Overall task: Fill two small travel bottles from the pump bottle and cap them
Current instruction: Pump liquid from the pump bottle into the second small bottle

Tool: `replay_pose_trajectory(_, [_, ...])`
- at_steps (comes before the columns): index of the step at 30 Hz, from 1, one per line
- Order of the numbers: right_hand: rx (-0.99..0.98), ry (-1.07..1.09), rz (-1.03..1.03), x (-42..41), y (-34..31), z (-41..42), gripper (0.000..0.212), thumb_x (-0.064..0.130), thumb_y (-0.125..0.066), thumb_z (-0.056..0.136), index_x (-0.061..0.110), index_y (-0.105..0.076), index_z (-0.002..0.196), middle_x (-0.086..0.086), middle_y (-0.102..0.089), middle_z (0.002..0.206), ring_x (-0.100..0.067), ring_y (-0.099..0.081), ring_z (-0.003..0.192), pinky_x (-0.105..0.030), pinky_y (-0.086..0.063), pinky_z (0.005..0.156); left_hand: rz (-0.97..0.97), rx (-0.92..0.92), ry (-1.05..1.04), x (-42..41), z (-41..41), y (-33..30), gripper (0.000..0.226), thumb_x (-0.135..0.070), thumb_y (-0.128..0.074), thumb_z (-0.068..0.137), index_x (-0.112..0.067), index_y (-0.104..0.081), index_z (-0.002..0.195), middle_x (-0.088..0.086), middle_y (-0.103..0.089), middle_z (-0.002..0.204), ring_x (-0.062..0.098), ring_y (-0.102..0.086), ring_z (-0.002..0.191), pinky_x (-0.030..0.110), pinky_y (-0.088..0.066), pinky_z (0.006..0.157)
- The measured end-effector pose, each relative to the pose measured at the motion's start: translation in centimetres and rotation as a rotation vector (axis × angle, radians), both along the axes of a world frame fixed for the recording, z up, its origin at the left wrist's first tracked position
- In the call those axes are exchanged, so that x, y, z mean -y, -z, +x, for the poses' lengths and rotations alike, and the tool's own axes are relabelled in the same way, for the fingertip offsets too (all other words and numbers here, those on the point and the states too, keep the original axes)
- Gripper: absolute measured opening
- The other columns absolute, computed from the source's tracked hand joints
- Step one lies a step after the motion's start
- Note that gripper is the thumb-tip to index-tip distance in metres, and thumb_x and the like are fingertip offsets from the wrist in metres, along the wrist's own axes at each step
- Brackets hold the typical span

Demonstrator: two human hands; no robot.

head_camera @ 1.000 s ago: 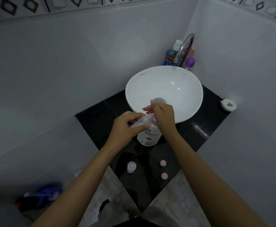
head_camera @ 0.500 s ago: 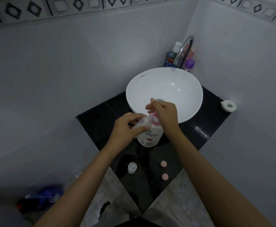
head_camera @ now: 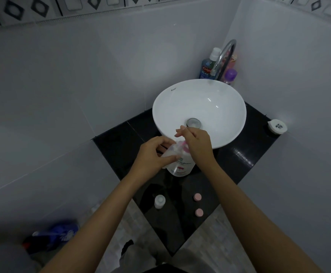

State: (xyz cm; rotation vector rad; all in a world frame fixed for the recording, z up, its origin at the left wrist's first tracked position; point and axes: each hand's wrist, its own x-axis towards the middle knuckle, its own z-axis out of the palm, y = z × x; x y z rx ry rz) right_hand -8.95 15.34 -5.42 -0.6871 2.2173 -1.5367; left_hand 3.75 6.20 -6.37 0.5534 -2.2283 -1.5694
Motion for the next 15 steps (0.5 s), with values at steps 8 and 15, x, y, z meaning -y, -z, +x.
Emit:
replay_pose_trajectory(8, [0.000, 0.062, -0.088, 0.0, -1.4, 0.0, 0.026, 0.023, -0.056, 0.093, 0.002, -0.070, 0.097, -0.010, -0.072, 0.094, -0.022, -0.067, 0.093, -0.034, -0.054, 0.085, 0.020, -0.020, -0.001, -0.1, -0.5, -0.3, 0.030, -0.022, -0.080, 0.072, -0.033, -0.063, 0.095, -0.013, -0.067, 0.095, -0.002, -0.062, 0.085, 0.010, -0.052, 0.068])
replay_pose_trajectory(15, [0.040, 0.079, -0.122, 0.1, -1.4, 0.1, 0.024, 0.023, -0.056, 0.093, 0.004, -0.071, 0.093, -0.005, -0.072, 0.090, -0.019, -0.069, 0.084, -0.025, -0.056, 0.069, 0.021, -0.028, -0.014, 0.1, -0.3, -0.4, 0.032, -0.025, -0.080, 0.071, -0.040, -0.060, 0.090, -0.014, -0.067, 0.095, -0.005, -0.061, 0.085, 0.006, -0.049, 0.067])
